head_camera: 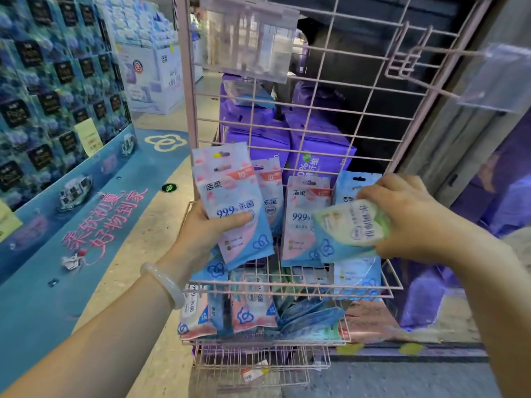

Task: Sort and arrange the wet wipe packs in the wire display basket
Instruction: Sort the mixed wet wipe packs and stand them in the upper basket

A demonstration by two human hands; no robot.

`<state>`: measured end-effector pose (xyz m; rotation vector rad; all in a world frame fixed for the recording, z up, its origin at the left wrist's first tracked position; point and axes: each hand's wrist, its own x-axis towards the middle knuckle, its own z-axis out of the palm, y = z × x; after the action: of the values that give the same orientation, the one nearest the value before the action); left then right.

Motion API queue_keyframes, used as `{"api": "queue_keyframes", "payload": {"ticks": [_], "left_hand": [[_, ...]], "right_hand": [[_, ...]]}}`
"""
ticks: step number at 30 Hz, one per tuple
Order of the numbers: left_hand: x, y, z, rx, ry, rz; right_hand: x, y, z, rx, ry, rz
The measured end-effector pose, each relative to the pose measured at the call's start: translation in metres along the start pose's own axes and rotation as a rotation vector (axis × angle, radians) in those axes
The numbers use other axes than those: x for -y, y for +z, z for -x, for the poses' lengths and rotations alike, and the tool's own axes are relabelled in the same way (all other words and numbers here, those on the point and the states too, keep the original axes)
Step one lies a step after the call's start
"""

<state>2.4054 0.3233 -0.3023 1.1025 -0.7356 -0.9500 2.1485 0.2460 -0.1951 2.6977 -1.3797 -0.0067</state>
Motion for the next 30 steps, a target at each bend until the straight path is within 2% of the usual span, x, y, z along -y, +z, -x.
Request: {"api": "queue_keyframes", "payload": {"ticks": [3,7,13,15,17,19,25,27,30], "left_hand": [[0.008,0.015,-0.009,0.006,-0.041,-0.144],[0.019,0.025,-0.020,-0.086,-0.078,-0.460],[0.032,0.036,-0.018,-0.239,0.007,-0.457],[0.032,0.037,-0.020,-0.222,-0.041,-0.452],[0.028,0.038,-0.021,-0.179,-0.087,-0.549],[0.025,0.038,-0.017,-0.142,-0.058,-0.601],[-0.008,0.019,-0.003,-0.212,0.199,-0.210],[-0.024,0.015,0.002,-0.080,0.164,-0.100],[-0.018,0.024,0.005,0.102,-0.040,-0.044]], "right_hand": [[-0.014,0.010,0.002,-0.003,-0.023,0.019],[-0.007,0.034,-0.004,0.002,-0.081,0.027],[0.016,0.057,-0.017,0.054,-0.209,0.019],[0.022,0.056,-0.024,0.019,-0.239,0.032],[0.026,0.054,-0.029,0.008,-0.255,0.051],[0.027,0.053,-0.031,0.014,-0.249,0.046],[0.019,0.048,-0.019,-0.011,-0.235,0.036],[0.012,0.040,-0.009,-0.052,-0.240,0.055],[-0.007,0.019,0.010,-0.197,-0.212,0.028]]}}
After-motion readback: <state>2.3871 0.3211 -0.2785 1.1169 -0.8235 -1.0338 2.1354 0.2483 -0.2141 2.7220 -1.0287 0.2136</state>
